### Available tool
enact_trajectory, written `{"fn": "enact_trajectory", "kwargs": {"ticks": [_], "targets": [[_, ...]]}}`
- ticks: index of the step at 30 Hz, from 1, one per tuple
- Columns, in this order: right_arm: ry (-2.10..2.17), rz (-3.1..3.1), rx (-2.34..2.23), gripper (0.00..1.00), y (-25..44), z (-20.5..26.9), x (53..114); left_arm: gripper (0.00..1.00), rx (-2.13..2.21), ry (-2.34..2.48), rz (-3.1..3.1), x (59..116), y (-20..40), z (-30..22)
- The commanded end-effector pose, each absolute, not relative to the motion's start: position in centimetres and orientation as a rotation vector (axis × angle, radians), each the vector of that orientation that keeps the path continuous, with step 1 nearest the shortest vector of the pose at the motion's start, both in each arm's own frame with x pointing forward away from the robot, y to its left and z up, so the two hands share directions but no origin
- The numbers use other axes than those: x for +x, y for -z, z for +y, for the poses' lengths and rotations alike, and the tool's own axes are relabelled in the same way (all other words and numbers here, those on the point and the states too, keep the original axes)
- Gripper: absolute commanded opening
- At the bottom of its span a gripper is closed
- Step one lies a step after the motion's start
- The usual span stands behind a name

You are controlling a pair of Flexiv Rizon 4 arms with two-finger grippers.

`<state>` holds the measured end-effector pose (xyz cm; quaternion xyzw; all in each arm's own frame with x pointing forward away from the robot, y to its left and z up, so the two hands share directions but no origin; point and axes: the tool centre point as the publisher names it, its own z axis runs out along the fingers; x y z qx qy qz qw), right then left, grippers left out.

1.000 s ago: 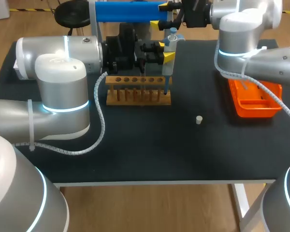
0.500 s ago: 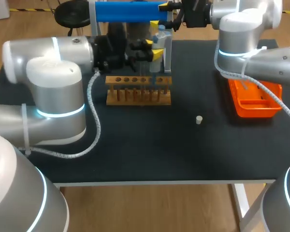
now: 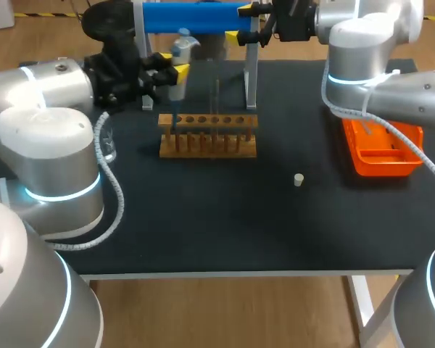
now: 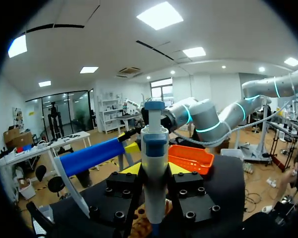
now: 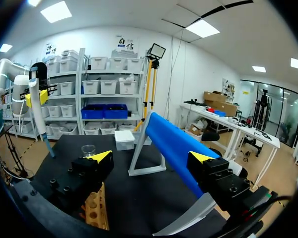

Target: Invert the test tube, pick up the pipette, mount the tip to pipette, aspirate from beaker and dispense into the tube, eject the tip, return the pipette, and cap with the stopper.

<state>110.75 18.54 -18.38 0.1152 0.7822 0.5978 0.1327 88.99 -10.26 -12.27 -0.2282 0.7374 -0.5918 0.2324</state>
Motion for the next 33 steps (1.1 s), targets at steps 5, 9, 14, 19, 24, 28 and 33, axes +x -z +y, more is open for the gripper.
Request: {"fn": "enact_trajectory", "kwargs": {"ticks": [5,9,14,19,24,28,33], "targets": [[-1.733,2.27,0.334,1.0,18.3,18.5,110.7,0.0,-0.657,1.614,1.975,90.7,12.4,-7.8],[-1.733,2.27,0.334,1.0,18.3,18.5,110.7,0.0,-0.674,1.598,1.953,92.1,12.2,-6.8],[-1.733,2.27,0.334,1.0,18.3,18.5,110.7,0.0,-0.688,1.592,1.923,93.8,12.0,-6.0],[-1.733,2.27,0.334,1.0,18.3,18.5,110.7,0.0,-0.715,1.581,1.896,95.5,12.2,-5.7],[-1.733,2.27,0.334,1.0,18.3,18.5,110.7,0.0,-0.766,1.559,1.856,97.3,12.3,-5.4],[-1.733,2.27,0.334,1.0,18.3,18.5,110.7,0.0,-0.796,1.538,1.835,98.8,12.3,-5.2],[-1.733,2.27,0.334,1.0,18.3,18.5,110.7,0.0,-0.838,1.512,1.814,100.3,12.3,-5.0]]}}
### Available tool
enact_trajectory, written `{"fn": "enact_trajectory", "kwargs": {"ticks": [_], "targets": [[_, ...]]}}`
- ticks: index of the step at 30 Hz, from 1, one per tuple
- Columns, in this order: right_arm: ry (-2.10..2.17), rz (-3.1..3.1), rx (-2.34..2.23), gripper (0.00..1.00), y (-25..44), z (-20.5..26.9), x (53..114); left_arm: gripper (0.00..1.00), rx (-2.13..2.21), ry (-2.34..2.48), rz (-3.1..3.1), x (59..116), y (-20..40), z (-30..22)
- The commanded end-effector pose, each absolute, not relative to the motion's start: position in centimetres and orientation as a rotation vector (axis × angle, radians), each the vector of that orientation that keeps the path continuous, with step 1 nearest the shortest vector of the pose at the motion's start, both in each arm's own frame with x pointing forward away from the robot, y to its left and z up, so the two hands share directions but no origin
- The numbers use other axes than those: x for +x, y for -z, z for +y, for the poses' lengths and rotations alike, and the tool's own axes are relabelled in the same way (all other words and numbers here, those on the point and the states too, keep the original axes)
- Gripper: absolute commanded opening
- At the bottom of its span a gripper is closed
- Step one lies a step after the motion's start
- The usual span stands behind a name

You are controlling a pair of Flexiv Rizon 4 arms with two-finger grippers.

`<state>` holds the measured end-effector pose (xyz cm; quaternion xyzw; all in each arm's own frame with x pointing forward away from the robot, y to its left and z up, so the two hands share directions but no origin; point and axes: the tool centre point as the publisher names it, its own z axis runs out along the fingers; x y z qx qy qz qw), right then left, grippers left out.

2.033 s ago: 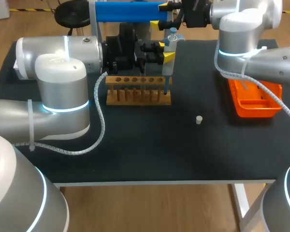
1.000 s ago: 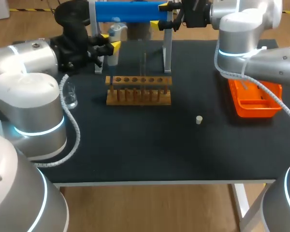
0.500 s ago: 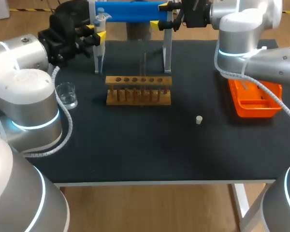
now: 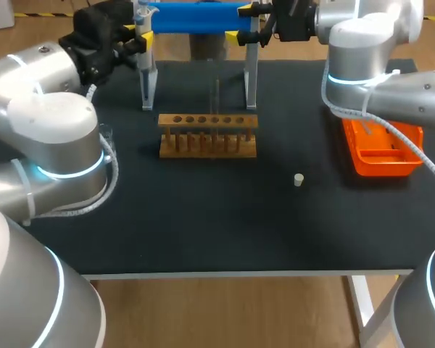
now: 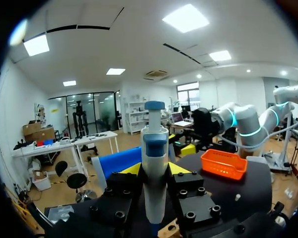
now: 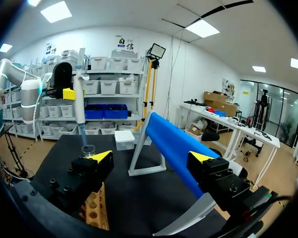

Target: Invert the test tube, pick up the pipette, mount the tip to pipette, aspirate from beaker and dispense into the tube, eject the tip, return the pipette, and cap with the stopper.

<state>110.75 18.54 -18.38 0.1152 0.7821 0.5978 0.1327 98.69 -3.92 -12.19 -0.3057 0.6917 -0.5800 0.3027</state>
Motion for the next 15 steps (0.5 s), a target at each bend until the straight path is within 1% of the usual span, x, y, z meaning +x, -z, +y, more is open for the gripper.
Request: {"fn": "enact_trajectory", "kwargs": {"ticks": [1,15], "targets": [[-1.733,2.27,0.334,1.0,18.3,18.5,110.7,0.0,-0.845,1.507,1.811,100.6,12.3,-5.0],[-1.733,2.27,0.334,1.0,18.3,18.5,110.7,0.0,-0.949,1.444,1.772,104.2,12.9,-4.9]]}}
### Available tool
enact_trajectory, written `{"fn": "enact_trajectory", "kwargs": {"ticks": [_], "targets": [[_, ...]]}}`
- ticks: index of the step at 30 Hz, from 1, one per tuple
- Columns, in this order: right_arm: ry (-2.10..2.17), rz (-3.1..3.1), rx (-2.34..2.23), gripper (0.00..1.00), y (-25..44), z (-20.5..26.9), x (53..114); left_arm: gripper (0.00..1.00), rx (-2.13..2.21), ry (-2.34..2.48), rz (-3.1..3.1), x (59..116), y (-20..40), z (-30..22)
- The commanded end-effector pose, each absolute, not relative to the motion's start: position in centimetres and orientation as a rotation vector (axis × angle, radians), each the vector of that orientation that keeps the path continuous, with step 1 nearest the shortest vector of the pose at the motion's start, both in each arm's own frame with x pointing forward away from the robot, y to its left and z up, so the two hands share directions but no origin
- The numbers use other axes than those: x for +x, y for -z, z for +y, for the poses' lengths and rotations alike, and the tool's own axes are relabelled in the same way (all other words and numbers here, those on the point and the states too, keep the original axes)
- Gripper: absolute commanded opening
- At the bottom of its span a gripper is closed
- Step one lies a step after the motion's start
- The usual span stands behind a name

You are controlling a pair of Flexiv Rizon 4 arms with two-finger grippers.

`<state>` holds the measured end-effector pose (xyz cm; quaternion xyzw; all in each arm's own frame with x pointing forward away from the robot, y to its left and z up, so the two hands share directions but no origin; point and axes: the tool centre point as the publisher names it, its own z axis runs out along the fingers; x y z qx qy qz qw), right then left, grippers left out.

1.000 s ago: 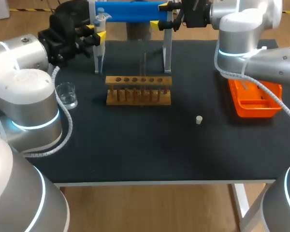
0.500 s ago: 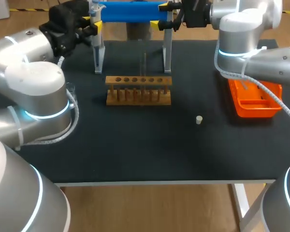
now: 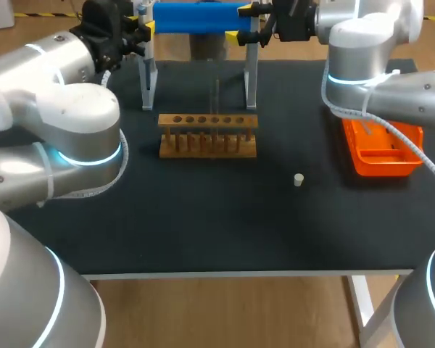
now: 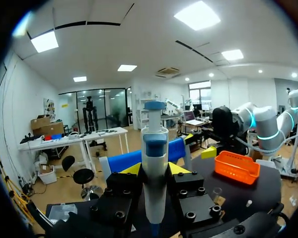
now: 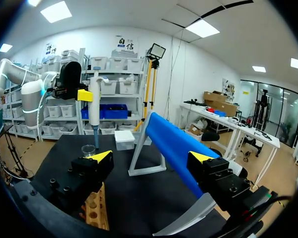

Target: Invert the test tube, pick up the pipette, mount the tip to pipette, aspirate from beaker and dispense into the tube, eject the tip, return the pipette, and cap with the stopper.

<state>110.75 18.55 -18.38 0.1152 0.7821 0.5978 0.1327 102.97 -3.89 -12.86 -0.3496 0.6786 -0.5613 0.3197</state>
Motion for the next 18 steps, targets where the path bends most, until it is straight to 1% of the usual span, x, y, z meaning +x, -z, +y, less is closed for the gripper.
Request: {"fn": "enact_trajectory", "kwargs": {"ticks": [1,18], "targets": [[-1.733,2.27,0.334,1.0,18.3,18.5,110.7,0.0,-0.955,1.425,1.758,104.4,13.0,-4.9],[-1.733,2.27,0.334,1.0,18.3,18.5,110.7,0.0,-1.049,1.366,1.693,108.1,13.5,-5.6]]}}
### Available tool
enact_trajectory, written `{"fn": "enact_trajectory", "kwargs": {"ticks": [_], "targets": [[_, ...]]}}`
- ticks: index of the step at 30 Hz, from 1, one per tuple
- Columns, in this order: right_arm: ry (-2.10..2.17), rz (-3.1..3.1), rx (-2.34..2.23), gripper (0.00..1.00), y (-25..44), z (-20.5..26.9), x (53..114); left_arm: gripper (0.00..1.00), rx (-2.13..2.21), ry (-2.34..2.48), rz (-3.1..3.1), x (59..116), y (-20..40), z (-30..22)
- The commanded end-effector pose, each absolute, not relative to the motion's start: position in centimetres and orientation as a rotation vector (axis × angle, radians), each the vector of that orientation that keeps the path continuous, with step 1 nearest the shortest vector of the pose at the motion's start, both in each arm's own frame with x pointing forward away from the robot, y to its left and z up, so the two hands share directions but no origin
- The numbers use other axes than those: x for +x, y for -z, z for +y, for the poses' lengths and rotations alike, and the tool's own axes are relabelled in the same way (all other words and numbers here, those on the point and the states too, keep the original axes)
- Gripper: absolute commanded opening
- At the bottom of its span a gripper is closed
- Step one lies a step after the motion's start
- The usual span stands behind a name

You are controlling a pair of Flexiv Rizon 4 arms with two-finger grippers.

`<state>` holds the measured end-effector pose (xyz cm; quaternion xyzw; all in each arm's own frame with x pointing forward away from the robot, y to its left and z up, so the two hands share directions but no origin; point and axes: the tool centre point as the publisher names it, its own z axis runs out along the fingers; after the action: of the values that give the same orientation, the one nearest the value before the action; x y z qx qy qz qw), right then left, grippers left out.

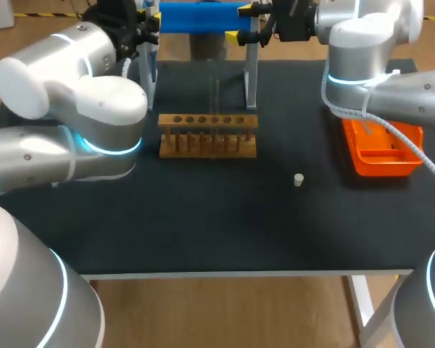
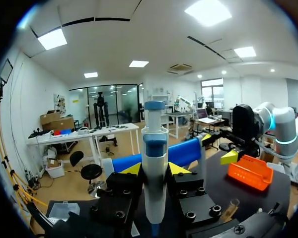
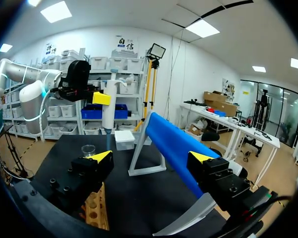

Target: Invert the test tube, pick up the pipette, mount the tip to pipette, aspirate from beaker and dispense into the tube, eject the tip, return the pipette, and cap with the stopper.

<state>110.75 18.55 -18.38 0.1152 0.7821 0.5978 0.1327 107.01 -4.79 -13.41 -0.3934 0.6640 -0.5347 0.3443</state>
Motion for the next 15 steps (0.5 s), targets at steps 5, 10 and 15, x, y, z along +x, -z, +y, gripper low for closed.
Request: {"fn": "enact_trajectory", "kwargs": {"ticks": [5,10,15], "targets": [[-1.733,2.27,0.334,1.0,18.3,18.5,110.7,0.0,-1.071,1.349,1.69,109.2,13.8,-5.9],[-1.733,2.27,0.334,1.0,18.3,18.5,110.7,0.0,-1.12,1.31,1.676,110.2,14.2,-6.0],[-1.733,2.27,0.334,1.0,18.3,18.5,110.7,0.0,-1.157,1.278,1.663,111.2,14.5,-6.1]]}}
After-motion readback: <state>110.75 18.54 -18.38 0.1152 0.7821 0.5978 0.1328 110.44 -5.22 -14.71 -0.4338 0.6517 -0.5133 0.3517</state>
